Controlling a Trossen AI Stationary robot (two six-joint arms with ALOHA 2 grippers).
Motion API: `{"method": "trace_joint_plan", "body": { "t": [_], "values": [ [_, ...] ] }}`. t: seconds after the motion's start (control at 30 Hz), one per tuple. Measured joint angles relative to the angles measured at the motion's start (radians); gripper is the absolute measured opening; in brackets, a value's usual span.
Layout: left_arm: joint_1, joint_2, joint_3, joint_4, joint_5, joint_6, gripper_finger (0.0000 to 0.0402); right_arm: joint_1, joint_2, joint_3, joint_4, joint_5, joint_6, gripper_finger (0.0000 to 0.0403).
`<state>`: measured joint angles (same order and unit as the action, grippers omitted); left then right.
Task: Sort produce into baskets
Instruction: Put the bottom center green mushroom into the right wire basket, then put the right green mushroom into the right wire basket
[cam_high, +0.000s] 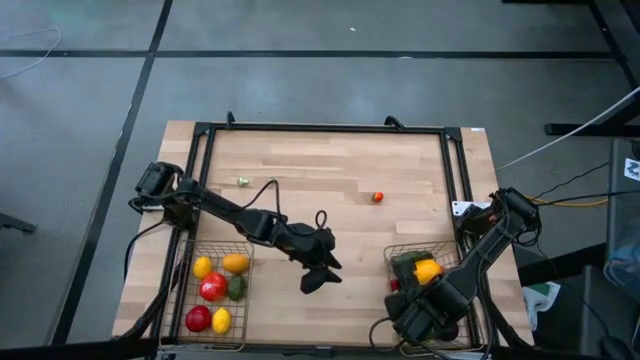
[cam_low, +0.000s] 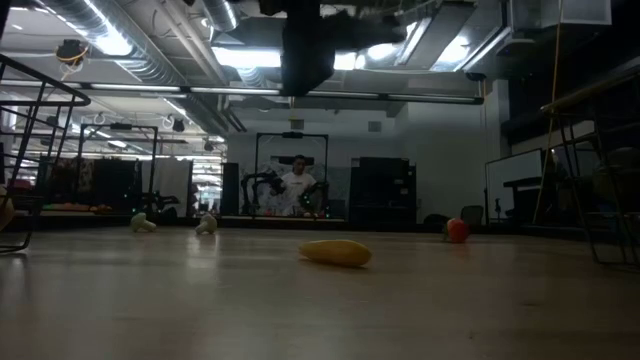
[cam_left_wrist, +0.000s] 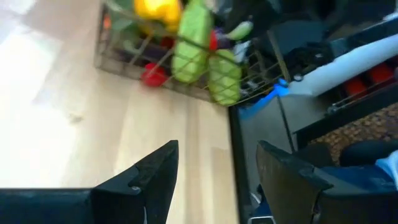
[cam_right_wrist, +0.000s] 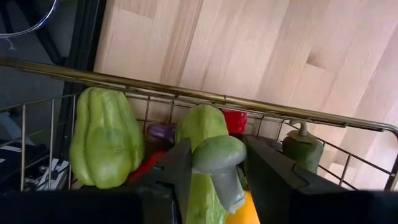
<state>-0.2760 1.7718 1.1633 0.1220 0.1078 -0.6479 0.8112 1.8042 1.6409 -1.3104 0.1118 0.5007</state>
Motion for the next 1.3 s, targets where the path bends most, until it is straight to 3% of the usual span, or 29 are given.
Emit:
{"method": "trace_joint_plan", "body": {
  "t": [0.23, 0.47, 0.77, 1.0, 1.3],
  "values": [
    [0.08, 0.0, 0.0, -0.071, -0.002, -0.002, 0.021, 0.0, 0.0, 0.0, -0.015, 0.0, 0.0, 0.0144],
    [0.225, 0.0, 0.0, -0.189, 0.008, 0.091, 0.021, 0.0, 0.0, -0.001, -0.064, 0.0, 0.0, 0.0216],
    [0.444, 0.0, 0.0, -0.493, 0.008, 0.238, 0.021, 0.0, 0.0, -0.001, -0.053, 0.053, -0.001, 0.0294],
    [0.584, 0.0, -0.001, -0.741, -0.048, 0.296, 0.021, 0.0, 0.0, -0.001, -0.054, 0.129, -0.008, 0.0305],
    [0.703, 0.0, -0.001, -0.874, -0.187, 0.34, 0.021, -0.006, 0.0, -0.001, -0.054, 0.185, -0.011, 0.0305]
  ]
}}
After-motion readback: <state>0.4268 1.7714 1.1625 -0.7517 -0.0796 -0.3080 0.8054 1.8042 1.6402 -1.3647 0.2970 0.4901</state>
